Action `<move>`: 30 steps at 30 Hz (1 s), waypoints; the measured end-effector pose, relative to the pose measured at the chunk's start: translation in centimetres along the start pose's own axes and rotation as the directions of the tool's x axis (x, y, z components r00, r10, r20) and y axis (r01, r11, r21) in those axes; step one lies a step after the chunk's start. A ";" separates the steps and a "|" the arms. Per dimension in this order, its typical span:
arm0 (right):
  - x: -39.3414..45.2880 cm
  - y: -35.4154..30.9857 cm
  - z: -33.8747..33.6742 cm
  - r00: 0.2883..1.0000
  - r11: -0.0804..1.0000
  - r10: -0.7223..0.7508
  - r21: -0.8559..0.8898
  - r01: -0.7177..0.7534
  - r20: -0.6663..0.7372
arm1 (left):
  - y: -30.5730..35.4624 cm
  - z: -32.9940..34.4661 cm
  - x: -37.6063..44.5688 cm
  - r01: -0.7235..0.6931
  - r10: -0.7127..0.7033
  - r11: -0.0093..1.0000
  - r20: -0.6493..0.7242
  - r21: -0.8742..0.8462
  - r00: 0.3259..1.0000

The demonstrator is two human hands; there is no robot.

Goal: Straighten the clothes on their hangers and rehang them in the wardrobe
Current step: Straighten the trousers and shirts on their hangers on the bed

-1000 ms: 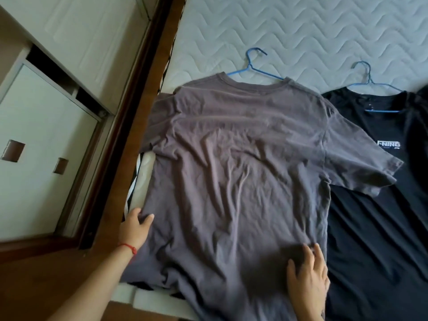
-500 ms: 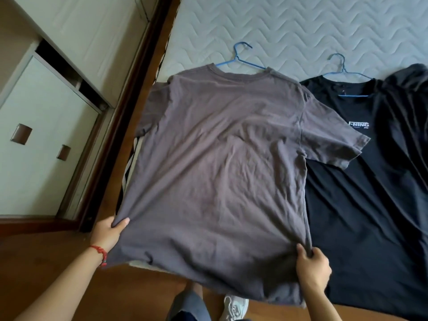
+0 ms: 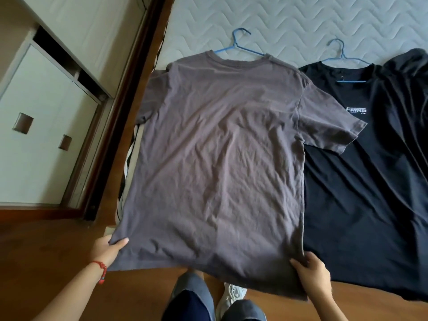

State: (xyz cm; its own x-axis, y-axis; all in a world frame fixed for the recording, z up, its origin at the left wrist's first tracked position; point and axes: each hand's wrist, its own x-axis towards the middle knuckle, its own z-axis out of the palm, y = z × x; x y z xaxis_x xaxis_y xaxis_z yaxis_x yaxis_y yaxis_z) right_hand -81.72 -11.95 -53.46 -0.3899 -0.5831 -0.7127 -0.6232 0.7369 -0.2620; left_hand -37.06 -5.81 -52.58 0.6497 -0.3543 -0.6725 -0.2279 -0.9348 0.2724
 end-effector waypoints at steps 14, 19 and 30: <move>4.7 -15.2 1.4 0.805 0.809 -0.570 -0.279 0.517 -0.161 | 15.2 6.4 1.5 -0.725 0.772 0.527 0.106 0.444 0.627; 11.3 -24.1 0.7 0.682 0.724 -0.685 -0.341 0.599 -0.256 | 23.4 7.9 5.8 -0.815 0.858 0.403 0.138 0.416 0.495; 20.0 -27.5 1.6 0.681 0.678 -0.695 -0.526 0.513 -0.230 | 44.6 7.8 17.2 -0.856 0.943 0.301 0.002 0.421 0.333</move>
State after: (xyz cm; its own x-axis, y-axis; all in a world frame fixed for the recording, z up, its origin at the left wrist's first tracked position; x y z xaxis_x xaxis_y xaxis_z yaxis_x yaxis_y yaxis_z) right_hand -71.26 -43.30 -61.56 0.0111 -0.9880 -0.1538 -0.9794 0.0203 -0.2010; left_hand -41.66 -53.77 -57.40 -0.0001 -0.9995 0.0310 -0.9299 0.0115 0.3677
